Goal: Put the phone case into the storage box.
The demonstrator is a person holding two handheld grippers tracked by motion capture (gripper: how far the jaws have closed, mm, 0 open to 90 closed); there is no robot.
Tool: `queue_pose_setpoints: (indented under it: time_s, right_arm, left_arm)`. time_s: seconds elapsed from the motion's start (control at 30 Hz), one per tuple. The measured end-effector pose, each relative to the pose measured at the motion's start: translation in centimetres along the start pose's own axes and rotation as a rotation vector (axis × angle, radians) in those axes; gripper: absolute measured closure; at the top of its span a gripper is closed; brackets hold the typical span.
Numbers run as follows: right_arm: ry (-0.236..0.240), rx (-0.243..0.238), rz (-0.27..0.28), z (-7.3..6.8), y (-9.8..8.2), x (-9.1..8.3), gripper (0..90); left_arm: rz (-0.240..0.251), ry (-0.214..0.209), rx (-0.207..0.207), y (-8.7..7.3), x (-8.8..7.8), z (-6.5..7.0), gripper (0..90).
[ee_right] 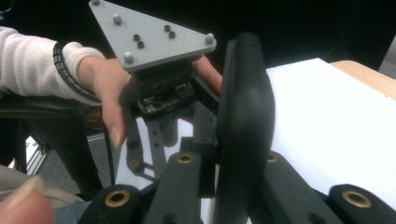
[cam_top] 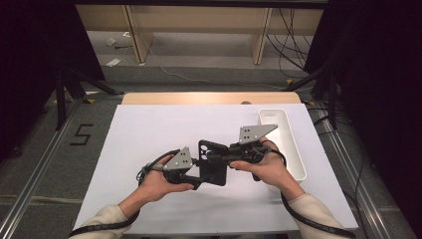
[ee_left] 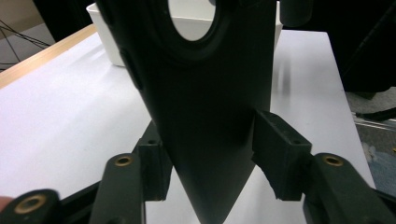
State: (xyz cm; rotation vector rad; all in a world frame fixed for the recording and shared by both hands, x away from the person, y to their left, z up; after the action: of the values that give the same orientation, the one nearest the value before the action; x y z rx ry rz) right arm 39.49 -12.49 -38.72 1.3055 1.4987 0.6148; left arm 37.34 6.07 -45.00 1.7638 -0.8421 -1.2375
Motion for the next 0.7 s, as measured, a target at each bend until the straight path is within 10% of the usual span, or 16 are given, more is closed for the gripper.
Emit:
queue_pose_setpoints:
  time_s: [0.7]
  right_arm:
    - [0.000, 0.032, 0.059, 1.1, 0.0, -0.4, 64.6]
  left_arm:
    - [-0.025, -0.011, -0.130, 0.7, -1.1, -0.2, 79.7]
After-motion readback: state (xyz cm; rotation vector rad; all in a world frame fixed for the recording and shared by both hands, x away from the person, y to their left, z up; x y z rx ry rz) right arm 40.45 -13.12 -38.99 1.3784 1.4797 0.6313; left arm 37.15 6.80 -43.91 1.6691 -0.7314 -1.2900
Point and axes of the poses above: each handheld gripper's, and its own axes: x roughly forward along the jaws, y roughly out of its top, z roughly to its right, the point moved 3 cm from there along x, roughly forward along the jaws, and after that the axes turned 14 degrees about x, right-handed, at the moved point
